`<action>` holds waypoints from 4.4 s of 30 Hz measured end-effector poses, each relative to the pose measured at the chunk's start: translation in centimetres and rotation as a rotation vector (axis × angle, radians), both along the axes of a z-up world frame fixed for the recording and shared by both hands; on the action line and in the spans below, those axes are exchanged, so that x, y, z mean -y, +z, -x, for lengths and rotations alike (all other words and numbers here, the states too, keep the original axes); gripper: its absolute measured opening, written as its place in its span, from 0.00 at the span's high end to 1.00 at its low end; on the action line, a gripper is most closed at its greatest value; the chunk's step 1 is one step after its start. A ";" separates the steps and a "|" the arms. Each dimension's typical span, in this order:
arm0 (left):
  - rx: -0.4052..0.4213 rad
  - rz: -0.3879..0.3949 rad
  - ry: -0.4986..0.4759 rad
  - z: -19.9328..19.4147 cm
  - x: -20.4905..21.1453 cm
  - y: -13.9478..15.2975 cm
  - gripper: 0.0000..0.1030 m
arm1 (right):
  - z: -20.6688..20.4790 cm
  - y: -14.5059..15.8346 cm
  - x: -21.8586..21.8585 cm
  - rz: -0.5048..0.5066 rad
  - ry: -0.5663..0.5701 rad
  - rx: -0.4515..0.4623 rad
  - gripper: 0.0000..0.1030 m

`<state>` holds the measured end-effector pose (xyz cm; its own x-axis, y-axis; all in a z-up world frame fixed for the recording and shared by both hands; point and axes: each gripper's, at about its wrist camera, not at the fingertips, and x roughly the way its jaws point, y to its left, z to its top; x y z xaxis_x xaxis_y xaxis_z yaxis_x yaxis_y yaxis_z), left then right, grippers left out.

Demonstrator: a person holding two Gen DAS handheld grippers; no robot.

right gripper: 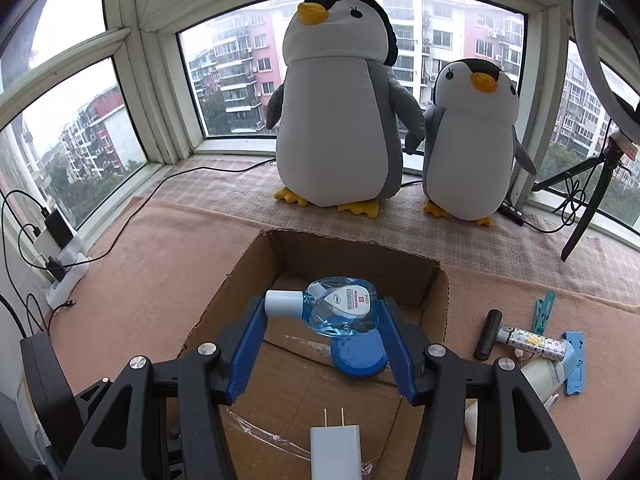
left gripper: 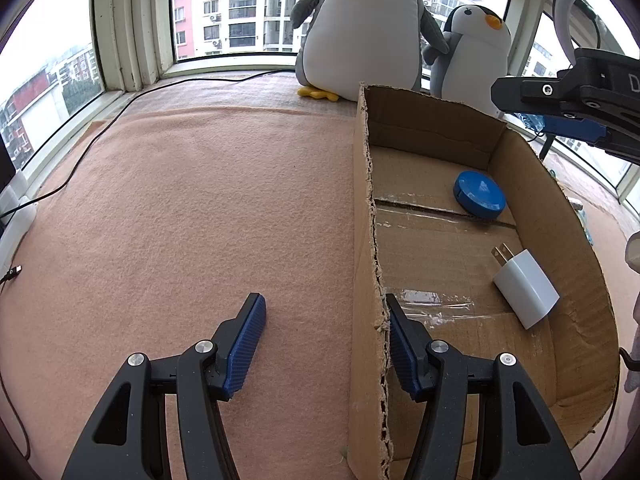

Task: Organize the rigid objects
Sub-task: 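Carry the eye-drop bottle into the box and open the right tool, then move the right tool to the white USB cable and close on it, then carry the white USB cable into the box and open the right tool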

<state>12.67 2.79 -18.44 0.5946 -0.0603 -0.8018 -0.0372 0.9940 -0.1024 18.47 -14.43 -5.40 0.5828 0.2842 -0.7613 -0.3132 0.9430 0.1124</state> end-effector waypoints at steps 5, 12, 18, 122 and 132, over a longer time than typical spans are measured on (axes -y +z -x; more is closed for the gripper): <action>0.001 0.000 0.000 0.0 0.0 0.0 0.39 | -0.6 -0.8 -0.7 0.011 0.007 -0.020 0.49; 0.002 0.000 -0.001 -0.1 0.0 0.0 0.39 | -0.9 -0.8 -1.1 0.028 0.020 -0.020 0.33; 0.003 -0.002 -0.001 -0.2 0.0 -0.1 0.39 | -1.0 -0.5 -0.8 0.030 0.000 -0.010 0.24; 0.007 0.000 -0.002 -0.1 0.0 -0.2 0.39 | 6.9 -8.4 21.4 0.011 -0.444 -0.184 0.78; 0.007 0.000 -0.002 -0.1 0.0 -0.2 0.39 | 7.5 -4.8 19.5 -0.028 -0.403 -0.099 0.78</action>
